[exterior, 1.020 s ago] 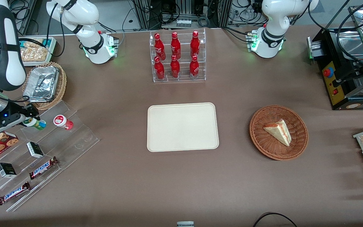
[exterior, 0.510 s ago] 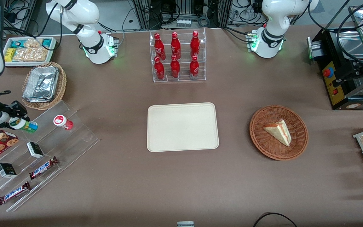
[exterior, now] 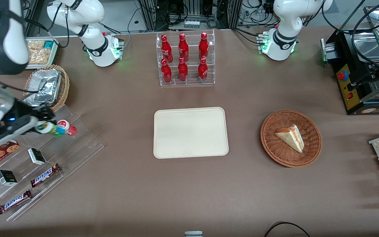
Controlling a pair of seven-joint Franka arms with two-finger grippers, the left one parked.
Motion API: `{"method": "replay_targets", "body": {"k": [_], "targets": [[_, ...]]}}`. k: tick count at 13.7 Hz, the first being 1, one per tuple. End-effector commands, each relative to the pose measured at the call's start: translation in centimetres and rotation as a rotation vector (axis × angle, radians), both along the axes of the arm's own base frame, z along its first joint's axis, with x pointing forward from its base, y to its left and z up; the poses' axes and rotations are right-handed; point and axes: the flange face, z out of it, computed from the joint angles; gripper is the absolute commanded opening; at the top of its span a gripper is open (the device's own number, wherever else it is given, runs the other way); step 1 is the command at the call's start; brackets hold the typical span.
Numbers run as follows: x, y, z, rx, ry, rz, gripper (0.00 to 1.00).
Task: Place green gum on tray
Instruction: 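Lift the gum bottle and carry it over the cream tray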
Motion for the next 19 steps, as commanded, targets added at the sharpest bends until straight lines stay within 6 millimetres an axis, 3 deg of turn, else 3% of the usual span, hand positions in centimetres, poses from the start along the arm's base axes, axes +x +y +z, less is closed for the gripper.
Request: {"method": "replay_targets", "body": {"k": [1, 4, 8, 10, 13, 19], "targets": [[-0.4, 5.9, 0.9, 0.011, 0.03, -0.079, 0.0], [-2.8, 16.8, -0.1, -0.019, 0.059, -0.215, 0.0], [-4.0, 25.5, -3.7, -0.046, 0.033, -0.311, 0.0], [-4.8, 30.4, -7.2, -0.045, 0.032, -0.367, 0.0], [-6.2, 36.7, -12.6, -0.033, 0.014, -0.451, 0.0], [-8.8, 45.4, -21.7, -0.067, -0.05, -0.501, 0.0]]}}
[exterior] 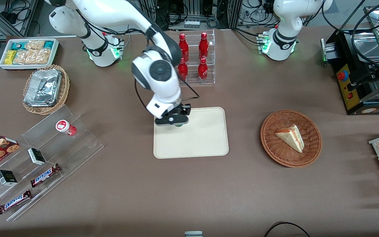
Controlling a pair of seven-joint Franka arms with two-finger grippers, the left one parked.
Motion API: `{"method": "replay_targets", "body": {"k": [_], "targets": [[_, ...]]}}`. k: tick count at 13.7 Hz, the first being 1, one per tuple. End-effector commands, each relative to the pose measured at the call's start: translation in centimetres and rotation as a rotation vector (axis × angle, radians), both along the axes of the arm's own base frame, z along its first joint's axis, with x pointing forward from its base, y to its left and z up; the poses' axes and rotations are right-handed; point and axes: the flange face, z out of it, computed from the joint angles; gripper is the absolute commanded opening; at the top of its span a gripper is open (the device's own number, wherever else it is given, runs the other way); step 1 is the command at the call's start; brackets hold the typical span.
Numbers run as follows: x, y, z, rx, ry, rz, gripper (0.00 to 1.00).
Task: Place green gum on tray
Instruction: 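Lower the gum bottle onto the tray and open the right gripper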
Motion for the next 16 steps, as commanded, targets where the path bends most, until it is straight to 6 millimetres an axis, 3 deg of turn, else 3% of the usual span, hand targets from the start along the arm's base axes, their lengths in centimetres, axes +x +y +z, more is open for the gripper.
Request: {"method": "replay_targets", "body": {"k": [1, 9, 13, 14, 15, 16], "targets": [[-0.5, 3.3, -3.0, -0.038, -0.061, -0.026, 0.0], [-0.5, 4.4, -10.5, -0.024, -0.077, -0.021, 0.0], [-0.5, 4.4, -11.4, -0.022, -0.075, -0.021, 0.0], [-0.2, 4.1, -11.4, -0.022, -0.074, -0.028, 0.25], [0.0, 3.9, -11.4, -0.023, -0.073, -0.03, 0.99], [0.2, 3.8, -11.1, -0.018, -0.078, -0.025, 1.0]]}}
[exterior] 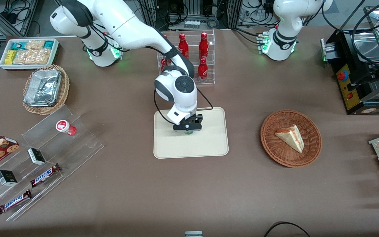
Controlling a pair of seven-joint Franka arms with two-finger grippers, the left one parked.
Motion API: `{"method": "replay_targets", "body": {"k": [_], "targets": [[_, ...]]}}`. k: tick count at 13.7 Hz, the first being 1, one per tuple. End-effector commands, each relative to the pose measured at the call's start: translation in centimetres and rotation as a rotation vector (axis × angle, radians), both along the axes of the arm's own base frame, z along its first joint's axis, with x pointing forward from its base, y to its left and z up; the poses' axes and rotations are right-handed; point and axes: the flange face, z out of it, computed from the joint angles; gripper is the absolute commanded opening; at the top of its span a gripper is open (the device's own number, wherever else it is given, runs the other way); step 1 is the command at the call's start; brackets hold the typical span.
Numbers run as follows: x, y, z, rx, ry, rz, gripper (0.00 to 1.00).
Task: Place green gum on tray
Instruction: 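Lower the gum bottle onto the tray and open the right gripper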
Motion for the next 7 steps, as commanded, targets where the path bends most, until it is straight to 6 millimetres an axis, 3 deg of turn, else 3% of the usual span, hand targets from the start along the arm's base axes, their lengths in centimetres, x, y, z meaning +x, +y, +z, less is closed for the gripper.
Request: {"method": "replay_targets", "body": {"k": [1, 4, 5, 7], "targets": [[1.0, 0.1, 0.1, 0.007, -0.018, -0.003, 1.0], [1.6, -0.1, 2.3, 0.027, -0.039, -0.008, 1.0], [2.5, -1.1, 3.3, 0.031, -0.042, -0.026, 1.0], [2.9, -2.5, 6.8, 0.025, -0.035, -0.045, 1.0]]}}
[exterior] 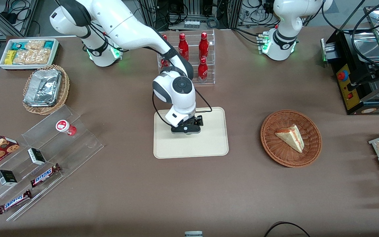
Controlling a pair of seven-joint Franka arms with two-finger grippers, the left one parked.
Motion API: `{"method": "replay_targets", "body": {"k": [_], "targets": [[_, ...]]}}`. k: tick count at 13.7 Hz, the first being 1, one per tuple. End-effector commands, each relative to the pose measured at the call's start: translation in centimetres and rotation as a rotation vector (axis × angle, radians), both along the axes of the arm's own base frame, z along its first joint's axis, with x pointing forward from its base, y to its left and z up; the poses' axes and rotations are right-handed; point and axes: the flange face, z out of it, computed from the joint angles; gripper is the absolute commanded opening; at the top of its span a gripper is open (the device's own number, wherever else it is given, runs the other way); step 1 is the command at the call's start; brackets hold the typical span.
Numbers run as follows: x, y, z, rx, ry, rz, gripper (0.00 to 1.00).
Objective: Place green gum on tray
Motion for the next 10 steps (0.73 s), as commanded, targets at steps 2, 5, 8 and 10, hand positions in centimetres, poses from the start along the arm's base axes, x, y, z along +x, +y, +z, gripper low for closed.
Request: {"method": "replay_targets", "body": {"k": [2, 5, 8, 10], "targets": [[1.2, -3.5, 8.0, -0.025, 0.02, -0.012, 1.0], [1.9, -9.4, 15.4, -0.013, 0.069, 0.052, 1.0], [2.2, -16.4, 21.4, -0.028, 0.155, 0.086, 1.0], [2.7, -21.7, 25.0, -0.027, 0.174, 0.105, 1.0]]}}
